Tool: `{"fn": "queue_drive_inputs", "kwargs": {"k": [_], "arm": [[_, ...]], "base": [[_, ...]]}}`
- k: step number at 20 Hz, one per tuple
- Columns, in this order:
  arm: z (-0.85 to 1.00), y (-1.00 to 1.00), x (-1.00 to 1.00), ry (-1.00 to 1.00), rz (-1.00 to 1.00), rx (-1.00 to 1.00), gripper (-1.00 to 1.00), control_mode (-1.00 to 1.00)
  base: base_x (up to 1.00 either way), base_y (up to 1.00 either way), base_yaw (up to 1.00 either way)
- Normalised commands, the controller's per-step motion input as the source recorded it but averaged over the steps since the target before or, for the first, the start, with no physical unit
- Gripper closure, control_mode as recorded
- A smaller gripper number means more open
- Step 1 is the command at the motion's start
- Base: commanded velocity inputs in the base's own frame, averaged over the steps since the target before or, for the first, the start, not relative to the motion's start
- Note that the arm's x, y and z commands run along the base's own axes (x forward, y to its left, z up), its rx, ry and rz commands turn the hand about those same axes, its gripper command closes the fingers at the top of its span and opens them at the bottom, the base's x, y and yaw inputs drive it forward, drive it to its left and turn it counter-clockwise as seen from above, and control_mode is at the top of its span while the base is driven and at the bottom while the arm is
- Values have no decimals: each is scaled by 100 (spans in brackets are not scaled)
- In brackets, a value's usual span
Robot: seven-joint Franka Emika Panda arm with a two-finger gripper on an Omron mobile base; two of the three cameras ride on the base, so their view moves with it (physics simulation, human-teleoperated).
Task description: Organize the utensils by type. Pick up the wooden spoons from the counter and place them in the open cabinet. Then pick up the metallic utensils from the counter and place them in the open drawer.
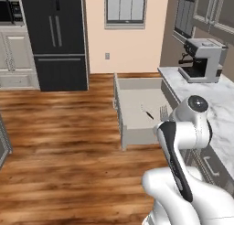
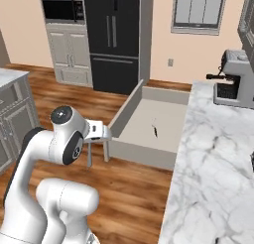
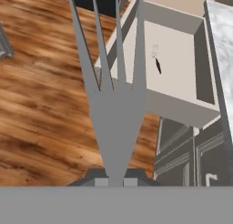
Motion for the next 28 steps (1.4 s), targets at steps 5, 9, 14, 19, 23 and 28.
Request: {"fn": "queue_drive_inputs", "kwargs": {"k": [5, 9, 14, 19, 23, 28], "arm": [[0, 0, 0, 0, 0, 0, 100, 100], [0, 0, 0, 0, 0, 0, 100, 100], [0, 0, 0, 0, 0, 0, 100, 100], [0, 0, 0, 0, 0, 0, 100, 100], [0, 0, 0, 0, 0, 0, 100, 100], [0, 0, 0, 0, 0, 0, 100, 100]], "base": [[52, -6, -1], [53, -3, -3], [53, -3, -2], [48, -1, -3], [41, 0, -4], [39, 0, -4]]}}
